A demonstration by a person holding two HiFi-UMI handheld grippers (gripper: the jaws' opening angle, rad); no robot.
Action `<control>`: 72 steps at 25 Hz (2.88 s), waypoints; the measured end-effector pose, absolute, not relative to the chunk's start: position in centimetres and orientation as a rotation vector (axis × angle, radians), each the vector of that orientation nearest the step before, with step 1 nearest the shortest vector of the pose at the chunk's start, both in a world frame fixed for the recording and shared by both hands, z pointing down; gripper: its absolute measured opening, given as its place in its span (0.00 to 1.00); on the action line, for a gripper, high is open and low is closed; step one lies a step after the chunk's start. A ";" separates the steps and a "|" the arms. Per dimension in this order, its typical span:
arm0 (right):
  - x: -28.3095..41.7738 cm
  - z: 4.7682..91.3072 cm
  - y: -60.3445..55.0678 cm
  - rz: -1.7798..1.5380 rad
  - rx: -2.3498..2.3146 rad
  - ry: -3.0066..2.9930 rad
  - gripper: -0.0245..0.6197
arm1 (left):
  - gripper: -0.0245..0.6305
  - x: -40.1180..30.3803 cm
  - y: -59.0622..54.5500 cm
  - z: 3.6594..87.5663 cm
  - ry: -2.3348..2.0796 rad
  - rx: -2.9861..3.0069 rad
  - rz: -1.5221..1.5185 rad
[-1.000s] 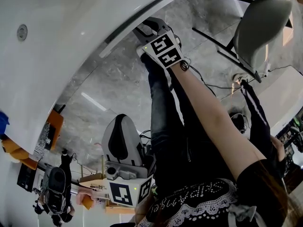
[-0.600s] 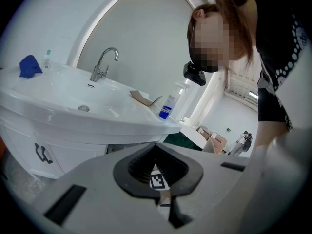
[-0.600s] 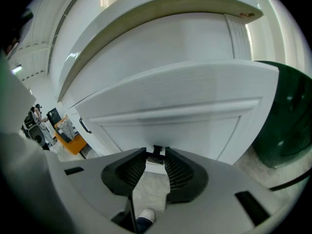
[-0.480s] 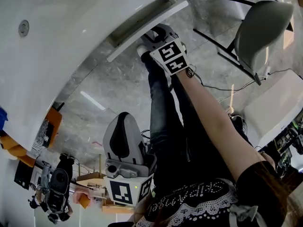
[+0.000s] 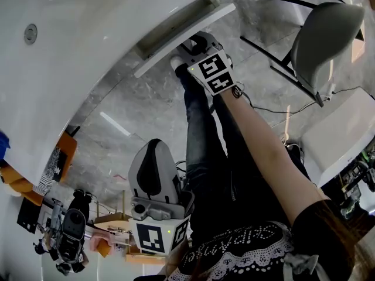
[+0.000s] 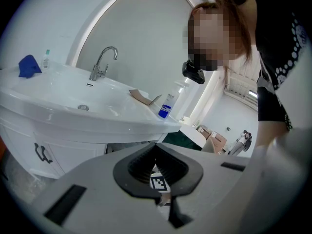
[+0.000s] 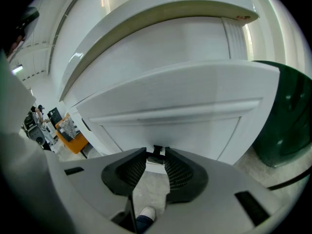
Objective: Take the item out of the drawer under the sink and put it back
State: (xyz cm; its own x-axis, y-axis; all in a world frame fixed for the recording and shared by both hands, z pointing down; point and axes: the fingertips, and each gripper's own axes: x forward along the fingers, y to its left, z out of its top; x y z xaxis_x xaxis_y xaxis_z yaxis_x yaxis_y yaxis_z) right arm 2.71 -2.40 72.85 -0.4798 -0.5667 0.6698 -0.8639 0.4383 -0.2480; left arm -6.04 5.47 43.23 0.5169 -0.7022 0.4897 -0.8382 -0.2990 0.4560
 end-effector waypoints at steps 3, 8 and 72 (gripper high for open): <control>2.7 72.8 -2.4 0.790 1.207 -2.201 0.24 | 0.04 -6.1 5.5 43.2 -1.258 2.076 0.252; 2.9 72.7 -2.2 0.791 1.231 -2.198 0.23 | 0.04 -6.0 5.8 43.0 -1.266 2.076 0.252; 4.1 72.9 1.9 0.821 1.252 -2.236 0.24 | 0.04 -3.9 6.8 43.7 -1.242 2.071 0.270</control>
